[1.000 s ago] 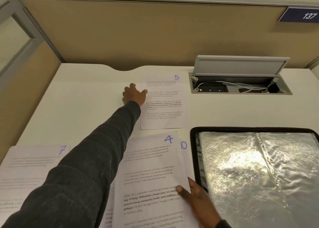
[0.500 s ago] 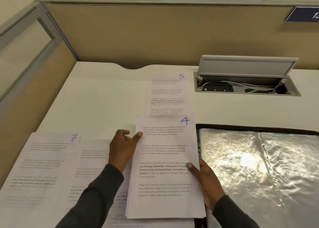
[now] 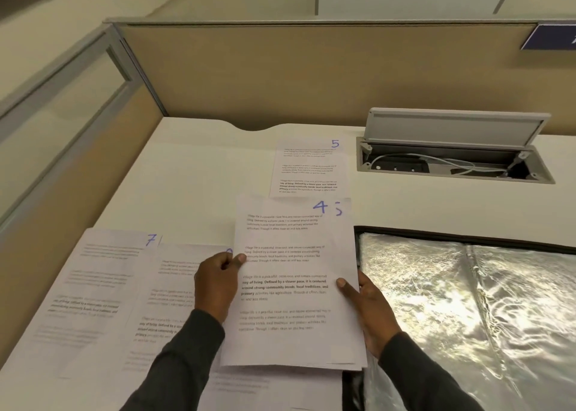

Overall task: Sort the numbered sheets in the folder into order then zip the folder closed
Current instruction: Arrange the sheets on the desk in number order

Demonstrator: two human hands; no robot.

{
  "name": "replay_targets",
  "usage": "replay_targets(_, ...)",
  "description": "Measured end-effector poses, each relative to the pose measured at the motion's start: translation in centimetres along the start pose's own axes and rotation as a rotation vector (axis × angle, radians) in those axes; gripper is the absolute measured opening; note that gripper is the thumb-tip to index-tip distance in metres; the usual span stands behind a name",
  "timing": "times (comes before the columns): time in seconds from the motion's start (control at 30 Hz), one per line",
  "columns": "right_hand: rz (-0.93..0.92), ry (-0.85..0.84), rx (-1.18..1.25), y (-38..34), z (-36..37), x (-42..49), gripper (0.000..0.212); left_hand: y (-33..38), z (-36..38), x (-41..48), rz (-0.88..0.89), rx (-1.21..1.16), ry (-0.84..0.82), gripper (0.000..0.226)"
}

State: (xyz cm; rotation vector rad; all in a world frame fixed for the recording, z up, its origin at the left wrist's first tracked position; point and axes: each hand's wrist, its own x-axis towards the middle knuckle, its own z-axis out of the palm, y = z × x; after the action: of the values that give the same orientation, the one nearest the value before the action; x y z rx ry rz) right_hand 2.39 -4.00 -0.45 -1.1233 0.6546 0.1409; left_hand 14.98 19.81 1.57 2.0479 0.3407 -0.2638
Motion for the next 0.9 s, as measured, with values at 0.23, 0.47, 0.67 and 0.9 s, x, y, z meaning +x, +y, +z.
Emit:
replay_targets(0.23, -0.021, 0.073, -0.042, -0.6, 2.2, 1.8, 0.030, 2.5, -2.9, 9.8, 0.056, 0.079, 0.096, 0.038)
replay_targets(0.47, -0.035, 0.161, -0.139, -0.3, 4.0, 2.6, 0.027, 5.3, -2.8, 22.6, 0.043, 0.204, 0.122, 0.040)
replay_targets(0.67, -0.034, 0.284, -0.335, 0.7, 3.9, 2.0, 0.028, 6.3, -1.0, 28.5, 0.024, 0.269, 0.048, 0.034)
replay_targets(0.9, 0.038, 0.280, -0.437, 0.1, 4.4, 1.6, 0.050, 6.4, 0.1, 30.9, 0.034, 0.301, 0.037, 0.033)
